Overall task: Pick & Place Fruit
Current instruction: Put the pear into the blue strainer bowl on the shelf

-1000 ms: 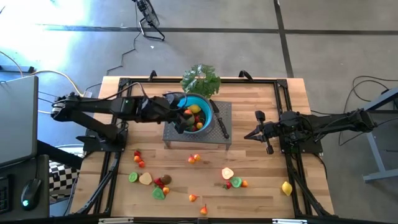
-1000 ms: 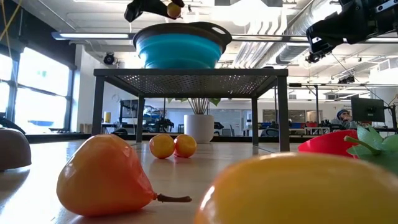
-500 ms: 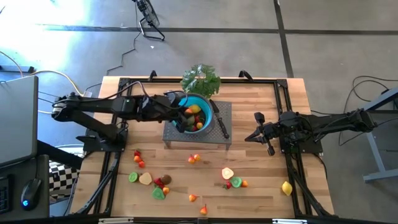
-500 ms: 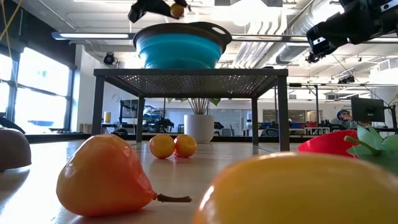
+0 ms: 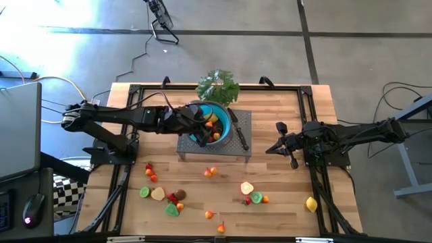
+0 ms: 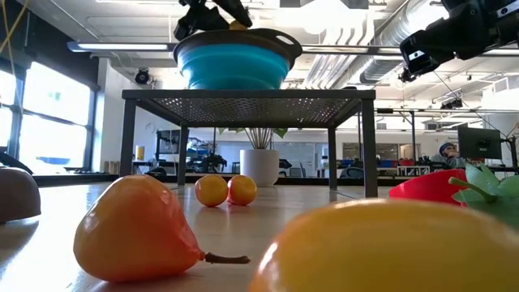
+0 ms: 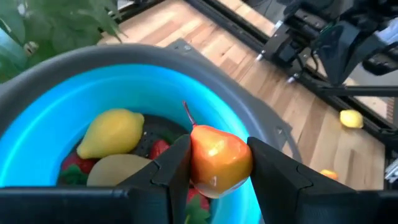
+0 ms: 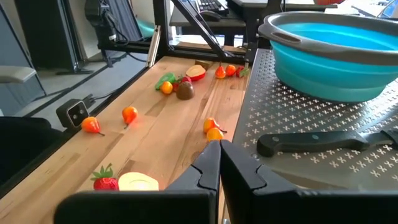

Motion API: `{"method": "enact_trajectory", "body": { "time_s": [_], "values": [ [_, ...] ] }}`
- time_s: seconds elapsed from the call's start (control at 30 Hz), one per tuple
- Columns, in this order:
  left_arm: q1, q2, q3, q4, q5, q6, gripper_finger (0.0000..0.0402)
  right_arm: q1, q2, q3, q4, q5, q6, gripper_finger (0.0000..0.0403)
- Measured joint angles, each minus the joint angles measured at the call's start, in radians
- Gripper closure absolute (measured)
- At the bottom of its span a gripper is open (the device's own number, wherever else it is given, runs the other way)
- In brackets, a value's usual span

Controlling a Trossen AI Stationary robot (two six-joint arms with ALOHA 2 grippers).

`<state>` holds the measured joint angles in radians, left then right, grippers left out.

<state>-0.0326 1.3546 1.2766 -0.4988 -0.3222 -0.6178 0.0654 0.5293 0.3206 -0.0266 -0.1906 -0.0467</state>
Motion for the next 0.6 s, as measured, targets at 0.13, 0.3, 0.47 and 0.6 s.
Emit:
{"method": "enact_trajectory", "body": {
  "time_s": [0.13, 0.3, 0.47, 0.6],
  "values": [
    [0.0, -0.001, 0.0, 0.002, 0.007, 0.0, 0.0261, 0.0, 0.0, 0.0, -0.002, 0.0, -0.002, 0.04],
    [0.0, 0.0, 0.0, 0.002, 0.007, 0.0, 0.0261, 0.0, 0.0, 0.0, -0.003, 0.0, -0.002, 0.04],
    [0.0, 0.0, 0.0, 0.002, 0.031, -0.015, 0.0261, 0.0, 0.0, 0.0, -0.007, 0.0, -0.002, 0.04],
    [0.0, 0.0, 0.0, -0.006, 0.044, -0.015, 0.0261, 0.0, 0.0, 0.0, -0.008, 0.0, -0.002, 0.04]
  ]
}}
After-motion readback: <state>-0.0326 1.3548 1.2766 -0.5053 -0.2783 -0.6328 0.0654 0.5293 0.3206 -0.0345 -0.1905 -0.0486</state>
